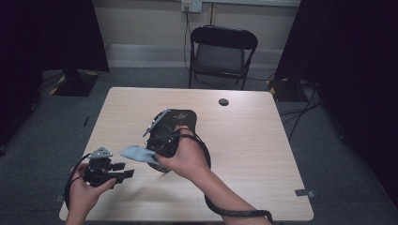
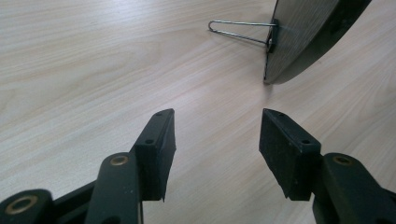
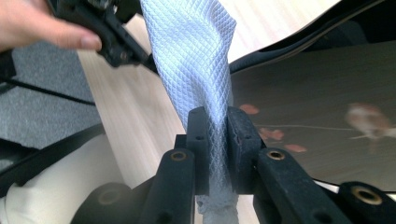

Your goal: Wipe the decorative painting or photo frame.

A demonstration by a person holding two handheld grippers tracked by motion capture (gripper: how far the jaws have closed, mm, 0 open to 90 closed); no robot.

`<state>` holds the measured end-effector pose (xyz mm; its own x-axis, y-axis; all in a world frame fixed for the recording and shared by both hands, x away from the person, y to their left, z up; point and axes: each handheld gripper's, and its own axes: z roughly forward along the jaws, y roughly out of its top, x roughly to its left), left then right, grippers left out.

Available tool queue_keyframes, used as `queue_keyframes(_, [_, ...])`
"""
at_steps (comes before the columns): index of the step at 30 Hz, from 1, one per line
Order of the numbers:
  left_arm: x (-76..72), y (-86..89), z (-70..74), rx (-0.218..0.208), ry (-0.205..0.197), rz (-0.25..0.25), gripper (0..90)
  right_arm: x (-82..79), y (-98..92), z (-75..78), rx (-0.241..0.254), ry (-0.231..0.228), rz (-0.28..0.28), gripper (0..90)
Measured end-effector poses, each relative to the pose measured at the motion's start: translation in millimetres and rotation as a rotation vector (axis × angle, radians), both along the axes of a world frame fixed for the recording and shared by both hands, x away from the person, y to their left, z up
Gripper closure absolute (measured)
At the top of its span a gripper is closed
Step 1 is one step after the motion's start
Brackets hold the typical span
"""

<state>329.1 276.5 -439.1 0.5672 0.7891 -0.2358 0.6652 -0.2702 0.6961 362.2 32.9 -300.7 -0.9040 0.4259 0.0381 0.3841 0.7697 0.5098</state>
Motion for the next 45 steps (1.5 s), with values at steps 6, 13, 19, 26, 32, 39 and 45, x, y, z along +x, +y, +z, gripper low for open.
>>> queue_keyframes(6, [0.0,-4.0,0.0,-0.004,0.005,-0.012,46.1,5.9,-7.0,18.0,0.017,-0.030,-0.027,81.3])
queue_keyframes(13, [0.4,-6.9,-0.3,-0.007,0.008,-0.020,46.1,12.9,-14.8,30.1,0.023,-0.051,-0.054,81.3])
queue_keyframes(19, [0.5,-10.4,0.2,-0.002,0.002,-0.032,46.3,19.8,-20.3,42.4,0.025,-0.064,-0.079,81.3])
queue_keyframes(26, [0.3,-19.8,2.5,-0.001,-0.006,-0.055,46.2,26.0,-23.9,52.7,0.028,-0.067,-0.093,81.3])
queue_keyframes(32, [0.5,-25.3,4.2,-0.002,-0.007,-0.074,46.2,31.7,-27.6,63.9,0.028,-0.077,-0.107,81.2])
queue_keyframes(39, [1.5,-31.1,4.9,0.005,-0.007,-0.089,46.2,37.8,-34.5,77.7,0.045,-0.097,-0.139,81.2])
queue_keyframes(45, [3.6,-35.6,5.2,0.007,-0.016,-0.095,45.9,44.4,-42.7,85.8,0.056,-0.119,-0.176,81.2])
